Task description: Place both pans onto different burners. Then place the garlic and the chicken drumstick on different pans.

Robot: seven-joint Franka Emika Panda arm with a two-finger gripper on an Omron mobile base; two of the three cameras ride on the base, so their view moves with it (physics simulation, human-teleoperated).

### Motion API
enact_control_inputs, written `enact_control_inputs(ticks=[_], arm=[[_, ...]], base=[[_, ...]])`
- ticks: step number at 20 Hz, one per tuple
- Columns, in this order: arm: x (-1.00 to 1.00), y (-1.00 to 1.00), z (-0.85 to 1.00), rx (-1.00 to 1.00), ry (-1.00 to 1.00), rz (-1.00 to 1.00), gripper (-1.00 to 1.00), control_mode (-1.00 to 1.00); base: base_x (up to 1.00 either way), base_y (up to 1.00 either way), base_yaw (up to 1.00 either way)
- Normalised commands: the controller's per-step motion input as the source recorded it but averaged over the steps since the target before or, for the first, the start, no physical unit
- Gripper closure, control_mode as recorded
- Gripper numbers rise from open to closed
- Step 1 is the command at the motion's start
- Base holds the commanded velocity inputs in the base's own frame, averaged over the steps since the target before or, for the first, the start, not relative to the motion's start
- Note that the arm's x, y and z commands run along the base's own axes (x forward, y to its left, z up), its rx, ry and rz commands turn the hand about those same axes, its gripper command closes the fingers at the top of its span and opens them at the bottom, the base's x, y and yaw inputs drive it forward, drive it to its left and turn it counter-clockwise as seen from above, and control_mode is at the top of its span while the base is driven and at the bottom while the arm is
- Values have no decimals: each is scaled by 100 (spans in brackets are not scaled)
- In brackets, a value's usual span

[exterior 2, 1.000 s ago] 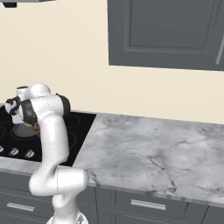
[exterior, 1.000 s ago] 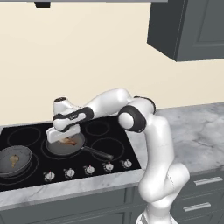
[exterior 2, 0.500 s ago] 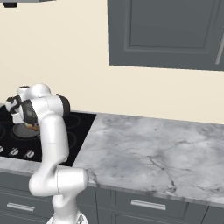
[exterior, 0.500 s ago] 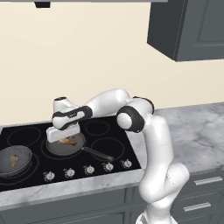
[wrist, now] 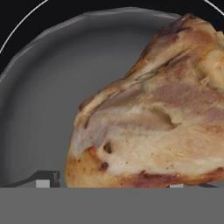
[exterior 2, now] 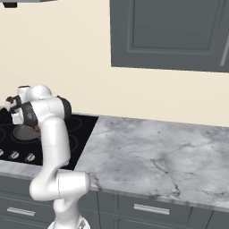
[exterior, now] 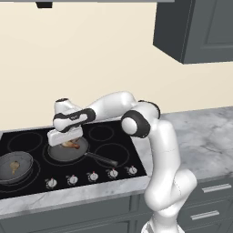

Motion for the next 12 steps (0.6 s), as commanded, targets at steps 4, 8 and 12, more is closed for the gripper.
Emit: enact_control_inputs(ticks=[4,8,12], arm=[[-17,0,50,0,0,0,-100,-100],[-18,0,32,0,0,0,-100,-100],[0,0,3,0,0,0,-100,-100]], base=[[0,0,0],[0,0,0],[0,0,0]])
